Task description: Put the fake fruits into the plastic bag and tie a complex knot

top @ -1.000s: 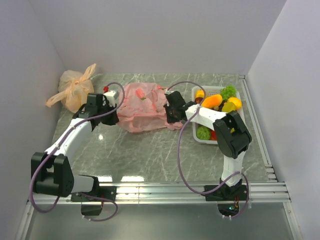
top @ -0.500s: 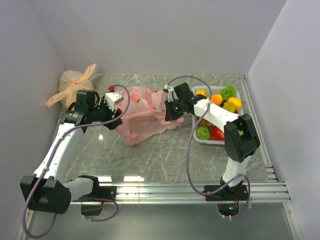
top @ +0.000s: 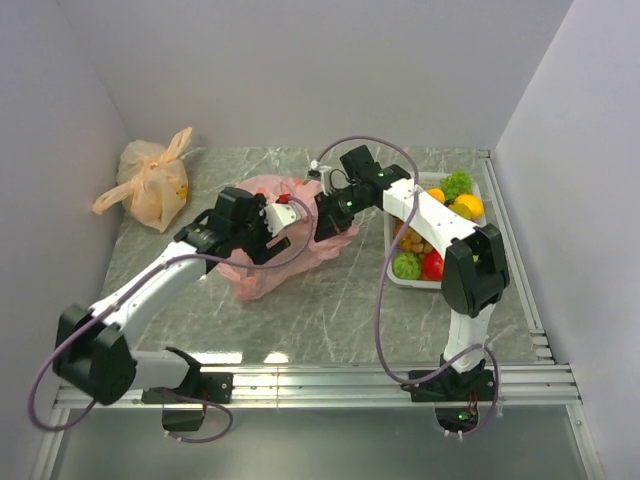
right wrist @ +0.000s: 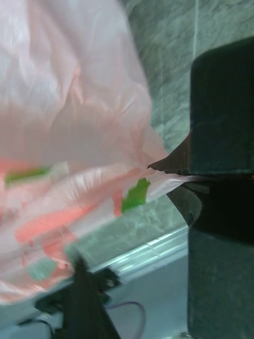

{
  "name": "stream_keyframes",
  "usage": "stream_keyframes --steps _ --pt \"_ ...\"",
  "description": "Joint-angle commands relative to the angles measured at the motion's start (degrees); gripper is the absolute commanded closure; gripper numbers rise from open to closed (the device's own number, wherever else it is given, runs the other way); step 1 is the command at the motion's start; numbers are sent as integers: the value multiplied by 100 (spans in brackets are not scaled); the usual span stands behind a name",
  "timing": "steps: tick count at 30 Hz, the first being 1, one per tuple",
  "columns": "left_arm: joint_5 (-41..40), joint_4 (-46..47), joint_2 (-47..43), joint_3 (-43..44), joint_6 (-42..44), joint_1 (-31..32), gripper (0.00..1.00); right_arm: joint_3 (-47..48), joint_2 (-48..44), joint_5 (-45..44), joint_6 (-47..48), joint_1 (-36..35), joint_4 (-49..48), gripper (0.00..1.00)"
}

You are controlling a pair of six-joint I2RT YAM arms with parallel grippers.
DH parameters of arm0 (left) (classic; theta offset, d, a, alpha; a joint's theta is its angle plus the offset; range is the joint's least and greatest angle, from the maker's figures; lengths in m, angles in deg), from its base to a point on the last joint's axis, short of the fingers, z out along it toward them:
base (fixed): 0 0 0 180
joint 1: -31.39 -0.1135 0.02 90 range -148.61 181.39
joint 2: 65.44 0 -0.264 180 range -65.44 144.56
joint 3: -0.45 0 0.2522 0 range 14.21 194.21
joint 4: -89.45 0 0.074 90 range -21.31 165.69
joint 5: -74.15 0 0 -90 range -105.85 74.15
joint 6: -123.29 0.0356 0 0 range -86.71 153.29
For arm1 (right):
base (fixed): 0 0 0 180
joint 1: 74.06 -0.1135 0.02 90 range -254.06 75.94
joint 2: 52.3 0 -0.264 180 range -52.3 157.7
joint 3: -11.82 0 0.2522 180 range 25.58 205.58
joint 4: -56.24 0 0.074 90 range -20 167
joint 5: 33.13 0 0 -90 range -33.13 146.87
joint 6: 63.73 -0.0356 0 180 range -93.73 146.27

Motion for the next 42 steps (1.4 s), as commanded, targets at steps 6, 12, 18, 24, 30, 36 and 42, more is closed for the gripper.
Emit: stream_keyframes --steps 6,12,18,24,30,36,42 --pt "-302 139 623 550 -85 -94 51 1593 812 1659 2863 -17 3166 100" --pt "1475 -1199 851 919 -1195 -146 100 2631 1367 1792 2258 430 2765 100" --pt "2661 -1060 1124 1008 -3929 -400 100 2368 1139 704 -265 739 4 47" --pt "3612 196 826 454 -4832 -1183 100 2079 402 105 -1053 1089 -739 20" --pt "3797 1102 957 384 -5146 -1439 100 936 -1127 -695 -817 1442 -917 8" --pt "4051 2175 1019 -91 -5657 -1439 100 760 -1735 -1152 130 2004 188 15" --pt "4289 2448 984 -214 -5447 -1377 100 505 -1841 -2564 906 2329 1079 19"
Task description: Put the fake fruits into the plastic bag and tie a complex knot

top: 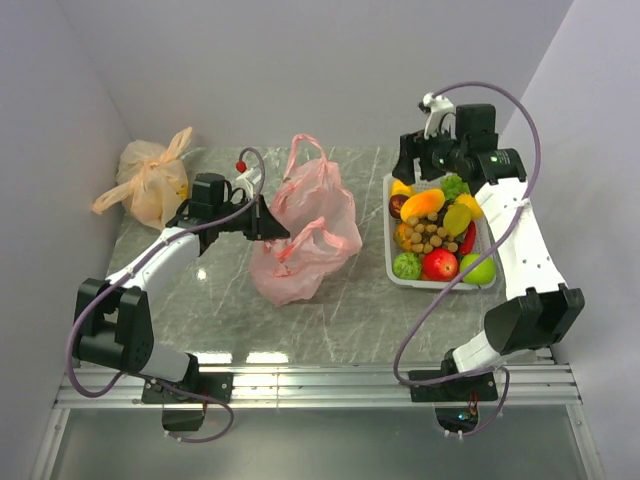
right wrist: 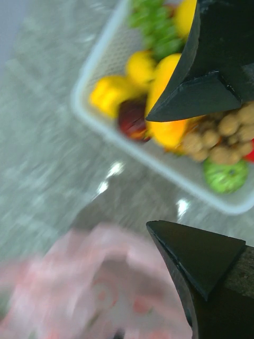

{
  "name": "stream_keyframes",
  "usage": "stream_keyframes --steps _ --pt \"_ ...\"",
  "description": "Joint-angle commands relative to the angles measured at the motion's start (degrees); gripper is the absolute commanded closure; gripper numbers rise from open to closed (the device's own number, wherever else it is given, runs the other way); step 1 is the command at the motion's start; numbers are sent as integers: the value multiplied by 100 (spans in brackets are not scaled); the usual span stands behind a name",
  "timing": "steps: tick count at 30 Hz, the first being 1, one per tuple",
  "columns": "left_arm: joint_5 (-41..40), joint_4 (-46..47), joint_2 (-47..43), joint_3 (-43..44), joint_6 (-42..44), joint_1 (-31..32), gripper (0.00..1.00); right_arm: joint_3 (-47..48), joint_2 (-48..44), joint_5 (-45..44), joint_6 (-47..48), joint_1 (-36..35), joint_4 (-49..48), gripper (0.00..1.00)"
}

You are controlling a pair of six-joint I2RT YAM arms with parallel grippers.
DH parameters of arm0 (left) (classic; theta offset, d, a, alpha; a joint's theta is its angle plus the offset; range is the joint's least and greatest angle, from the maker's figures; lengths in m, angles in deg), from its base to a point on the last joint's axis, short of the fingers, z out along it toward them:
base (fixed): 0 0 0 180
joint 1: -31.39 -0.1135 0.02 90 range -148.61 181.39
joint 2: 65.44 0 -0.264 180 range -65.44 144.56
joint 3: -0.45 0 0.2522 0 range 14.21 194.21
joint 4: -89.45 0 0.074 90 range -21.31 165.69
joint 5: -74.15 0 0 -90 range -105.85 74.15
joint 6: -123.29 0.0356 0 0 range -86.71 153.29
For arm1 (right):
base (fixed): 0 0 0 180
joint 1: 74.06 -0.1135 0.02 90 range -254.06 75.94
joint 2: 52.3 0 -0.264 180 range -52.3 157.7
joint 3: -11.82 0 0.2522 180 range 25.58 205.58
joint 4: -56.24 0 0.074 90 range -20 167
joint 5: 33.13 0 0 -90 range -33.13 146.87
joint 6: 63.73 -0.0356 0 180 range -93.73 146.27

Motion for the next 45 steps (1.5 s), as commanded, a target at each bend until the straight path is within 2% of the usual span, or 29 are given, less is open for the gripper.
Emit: stream_keyframes --steps 1,4,7,13,17,26,28,33,45 --pt "324 564 -120 -26 70 83 100 -289 96 -1188 657 102 791 19" --pt "342 485 -120 -9 264 180 100 -369 218 -1497 956 251 791 18" --pt "342 476 -138 -44 352 268 100 35 630 -1428 1368 427 1159 16" --pt "360 388 -120 8 422 321 100 483 860 -1392 3134 454 1449 14" --pt "377 397 -94 17 413 329 100 1037 1237 -1260 4416 463 2213 14" --pt "377 283 3 140 475 329 100 1108 1625 -1155 6079 357 2961 14" --pt "377 265 20 141 492 329 100 1038 1678 -1163 6247 322 2988 13" --pt "386 300 29 70 449 329 100 414 1669 -1348 6344 287 2277 13" --pt "403 107 99 79 536 321 100 519 2152 -1207 6318 287 2145 16"
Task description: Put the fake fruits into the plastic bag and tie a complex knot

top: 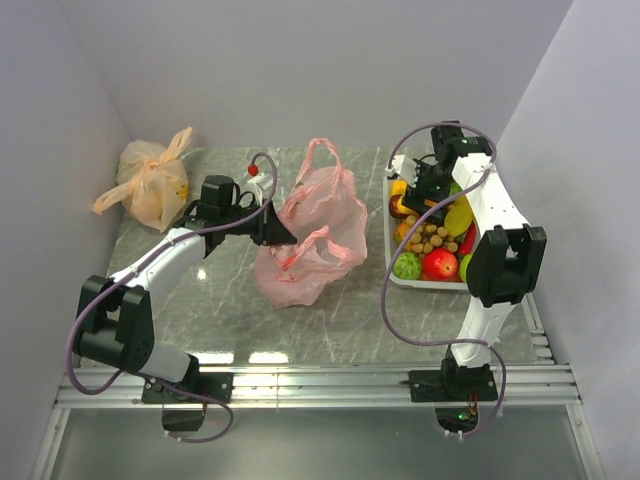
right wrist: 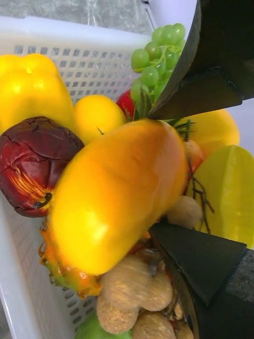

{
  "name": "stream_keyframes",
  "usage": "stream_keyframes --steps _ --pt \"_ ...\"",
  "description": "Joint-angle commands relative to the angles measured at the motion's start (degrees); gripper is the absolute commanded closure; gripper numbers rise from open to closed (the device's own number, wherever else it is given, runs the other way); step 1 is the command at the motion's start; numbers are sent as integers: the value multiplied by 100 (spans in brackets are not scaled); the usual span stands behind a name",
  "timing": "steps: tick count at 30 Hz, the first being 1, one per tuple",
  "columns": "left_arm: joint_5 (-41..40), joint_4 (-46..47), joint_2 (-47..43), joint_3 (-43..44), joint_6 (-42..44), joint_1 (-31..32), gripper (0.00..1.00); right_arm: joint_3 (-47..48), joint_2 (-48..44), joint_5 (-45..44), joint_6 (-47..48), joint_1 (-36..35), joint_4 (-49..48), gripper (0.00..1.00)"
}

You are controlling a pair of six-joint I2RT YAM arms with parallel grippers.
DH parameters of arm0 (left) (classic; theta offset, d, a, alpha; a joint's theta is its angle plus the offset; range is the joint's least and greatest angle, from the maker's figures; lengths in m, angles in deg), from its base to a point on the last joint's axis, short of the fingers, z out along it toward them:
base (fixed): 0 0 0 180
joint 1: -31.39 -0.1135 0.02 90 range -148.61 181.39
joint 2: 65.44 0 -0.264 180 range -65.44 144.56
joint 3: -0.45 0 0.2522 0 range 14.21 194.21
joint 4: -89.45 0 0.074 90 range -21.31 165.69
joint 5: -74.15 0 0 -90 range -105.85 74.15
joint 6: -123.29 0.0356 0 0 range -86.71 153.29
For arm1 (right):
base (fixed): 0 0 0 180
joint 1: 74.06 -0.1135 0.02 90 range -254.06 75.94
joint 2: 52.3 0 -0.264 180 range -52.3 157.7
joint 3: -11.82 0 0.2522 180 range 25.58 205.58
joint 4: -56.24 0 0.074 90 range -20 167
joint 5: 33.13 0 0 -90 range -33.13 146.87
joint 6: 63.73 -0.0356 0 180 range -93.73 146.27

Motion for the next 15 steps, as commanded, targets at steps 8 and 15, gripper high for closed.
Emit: stream_keyframes --steps 8,15 --pt "181 -17 113 151 128 23 100 -528 -161 8 -122 -41 -1003 9" --pt "163 -53 122 160 145 23 100 -178 -161 175 -175 -15 -687 47"
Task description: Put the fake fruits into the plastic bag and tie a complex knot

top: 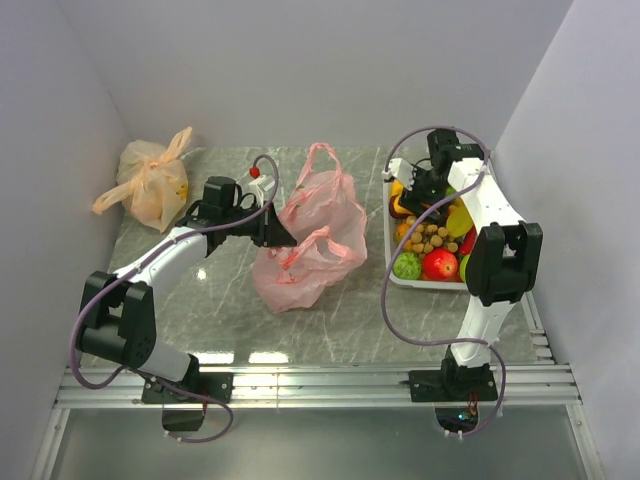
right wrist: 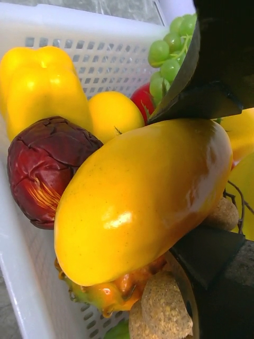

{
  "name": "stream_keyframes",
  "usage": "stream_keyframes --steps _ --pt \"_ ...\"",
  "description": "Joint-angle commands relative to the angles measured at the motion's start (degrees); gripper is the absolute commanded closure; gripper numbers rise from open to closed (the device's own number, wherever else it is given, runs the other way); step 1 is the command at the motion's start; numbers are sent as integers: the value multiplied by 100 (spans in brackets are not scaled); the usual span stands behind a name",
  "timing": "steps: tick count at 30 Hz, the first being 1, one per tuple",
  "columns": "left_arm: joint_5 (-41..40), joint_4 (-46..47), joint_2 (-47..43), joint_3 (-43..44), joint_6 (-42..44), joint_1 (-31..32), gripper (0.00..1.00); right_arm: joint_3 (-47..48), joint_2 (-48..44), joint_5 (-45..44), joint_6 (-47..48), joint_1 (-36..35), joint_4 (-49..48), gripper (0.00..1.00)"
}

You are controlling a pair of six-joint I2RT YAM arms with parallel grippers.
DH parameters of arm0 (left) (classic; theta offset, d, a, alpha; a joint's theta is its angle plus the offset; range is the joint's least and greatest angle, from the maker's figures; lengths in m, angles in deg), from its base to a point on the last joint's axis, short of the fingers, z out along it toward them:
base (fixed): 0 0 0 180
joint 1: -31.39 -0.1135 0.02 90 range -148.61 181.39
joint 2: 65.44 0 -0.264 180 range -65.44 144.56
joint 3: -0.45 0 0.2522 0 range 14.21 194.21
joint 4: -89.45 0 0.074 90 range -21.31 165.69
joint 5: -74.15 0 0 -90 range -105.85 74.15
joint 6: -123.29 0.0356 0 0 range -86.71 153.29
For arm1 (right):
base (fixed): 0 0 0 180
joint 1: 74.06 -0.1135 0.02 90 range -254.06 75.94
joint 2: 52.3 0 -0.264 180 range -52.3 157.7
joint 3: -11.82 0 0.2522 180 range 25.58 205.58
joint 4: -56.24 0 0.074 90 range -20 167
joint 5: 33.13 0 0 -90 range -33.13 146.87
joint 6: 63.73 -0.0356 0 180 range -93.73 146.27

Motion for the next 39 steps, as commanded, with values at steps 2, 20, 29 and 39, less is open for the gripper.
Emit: stream_keyframes --steps 2,20,29,39 --pt "117 15 -42 160 126 23 100 299 -424 142 -70 5 -90 56" --pt "205 1561 -411 -525 -612 6 100 1750 -1523 2584 -4066 -380 -731 73" --pt "565 3641 -324 -1035 -2097 -126 100 -596 -2148 2331 -5686 -2349 -2973 74" --pt "407 5736 2 -1773 -3478 -451 100 -1571 -1182 1359 -5475 -3554 -2438 54"
